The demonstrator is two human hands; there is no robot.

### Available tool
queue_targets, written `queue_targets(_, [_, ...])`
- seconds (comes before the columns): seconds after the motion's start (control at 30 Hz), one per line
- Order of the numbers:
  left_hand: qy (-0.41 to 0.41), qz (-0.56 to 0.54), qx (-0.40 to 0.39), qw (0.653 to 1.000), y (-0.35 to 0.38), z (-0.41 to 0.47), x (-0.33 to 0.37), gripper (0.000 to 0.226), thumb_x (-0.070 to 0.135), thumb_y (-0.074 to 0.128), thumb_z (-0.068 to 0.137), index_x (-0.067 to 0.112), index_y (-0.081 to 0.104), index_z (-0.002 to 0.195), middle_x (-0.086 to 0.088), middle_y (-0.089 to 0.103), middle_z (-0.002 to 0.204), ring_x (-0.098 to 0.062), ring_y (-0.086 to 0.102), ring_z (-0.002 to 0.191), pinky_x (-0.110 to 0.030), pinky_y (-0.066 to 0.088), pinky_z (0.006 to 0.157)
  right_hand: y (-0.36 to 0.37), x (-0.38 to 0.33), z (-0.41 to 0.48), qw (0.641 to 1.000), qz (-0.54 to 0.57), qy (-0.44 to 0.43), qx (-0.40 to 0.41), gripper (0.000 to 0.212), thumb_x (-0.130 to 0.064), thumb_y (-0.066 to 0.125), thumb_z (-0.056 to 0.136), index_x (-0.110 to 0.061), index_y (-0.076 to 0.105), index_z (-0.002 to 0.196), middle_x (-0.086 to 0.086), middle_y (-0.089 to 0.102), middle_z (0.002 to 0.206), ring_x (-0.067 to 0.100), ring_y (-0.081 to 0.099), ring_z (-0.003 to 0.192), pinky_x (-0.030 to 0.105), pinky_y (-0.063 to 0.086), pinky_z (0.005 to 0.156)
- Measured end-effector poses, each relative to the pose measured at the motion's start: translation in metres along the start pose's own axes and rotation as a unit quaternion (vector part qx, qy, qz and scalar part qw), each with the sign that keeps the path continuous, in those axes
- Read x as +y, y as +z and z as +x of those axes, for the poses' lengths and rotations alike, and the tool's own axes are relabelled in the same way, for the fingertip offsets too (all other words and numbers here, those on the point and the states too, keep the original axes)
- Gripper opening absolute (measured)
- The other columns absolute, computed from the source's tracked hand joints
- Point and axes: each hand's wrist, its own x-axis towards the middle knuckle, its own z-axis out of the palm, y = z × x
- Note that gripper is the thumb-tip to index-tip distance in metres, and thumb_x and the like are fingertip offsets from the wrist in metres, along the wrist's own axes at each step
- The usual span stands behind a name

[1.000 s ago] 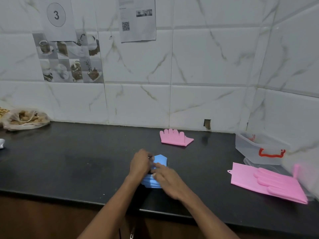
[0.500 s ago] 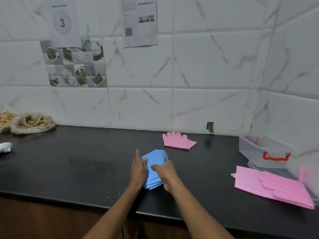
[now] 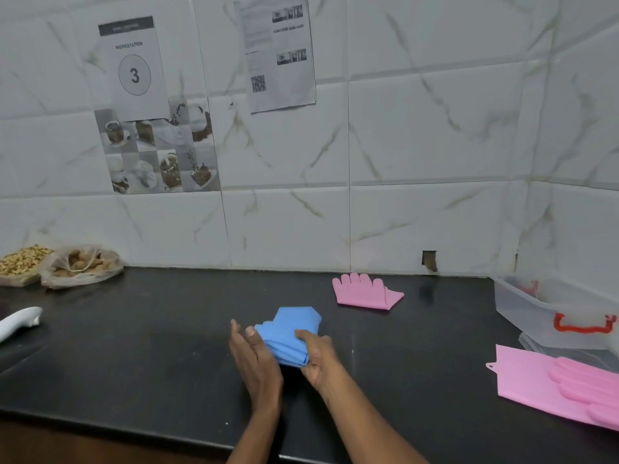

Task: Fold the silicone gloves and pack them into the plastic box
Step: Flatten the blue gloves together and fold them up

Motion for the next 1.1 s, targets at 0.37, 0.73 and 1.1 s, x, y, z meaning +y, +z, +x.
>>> queue_targets(0.37, [-0.006, 0.171, -0.268, 0.948, 0.019, -0.001, -0.015, 0.038, 0.043, 0.045, 0.092, 0.018, 0.055, 0.119, -0.011, 0.046, 0.136, -0.029, 0.042, 0.131, -0.039, 0.041, 0.103, -0.005, -0.013, -0.003, 0.735, -0.643, -0.121, 0.18, 0.056, -0.046, 0.045, 0.094, -0.006, 0.05, 0.133, 0.017, 0.051, 0.135, 0.03, 0.051, 0.121, 0.037, 0.042, 0.098])
queue_targets(0.73, [0.132, 0.243, -0.383, 0.881, -0.007, -0.001, -0.014, 0.076, -0.006, 0.055, 0.081, 0.019, 0.033, 0.15, -0.018, -0.002, 0.161, -0.033, 0.003, 0.151, -0.042, 0.016, 0.121, -0.054, -0.014, -0.001, 0.694, -0.693, -0.194, 0.026, 0.081, -0.068, 0.021, 0.093, -0.014, 0.014, 0.154, 0.019, 0.029, 0.151, 0.038, 0.04, 0.132, 0.045, 0.034, 0.106])
queue_targets(1.1, [0.17, 0.346, -0.307, 0.87, 0.004, 0.001, -0.014, 0.077, -0.017, 0.055, 0.071, 0.019, 0.054, 0.139, -0.021, 0.015, 0.161, -0.037, 0.008, 0.15, -0.055, 0.014, 0.12, -0.088, -0.033, -0.037, 0.718, -0.658, -0.201, -0.102, 0.091, -0.057, 0.061, 0.084, -0.027, 0.012, 0.155, 0.018, 0.029, 0.153, 0.033, 0.033, 0.14, 0.044, 0.028, 0.116])
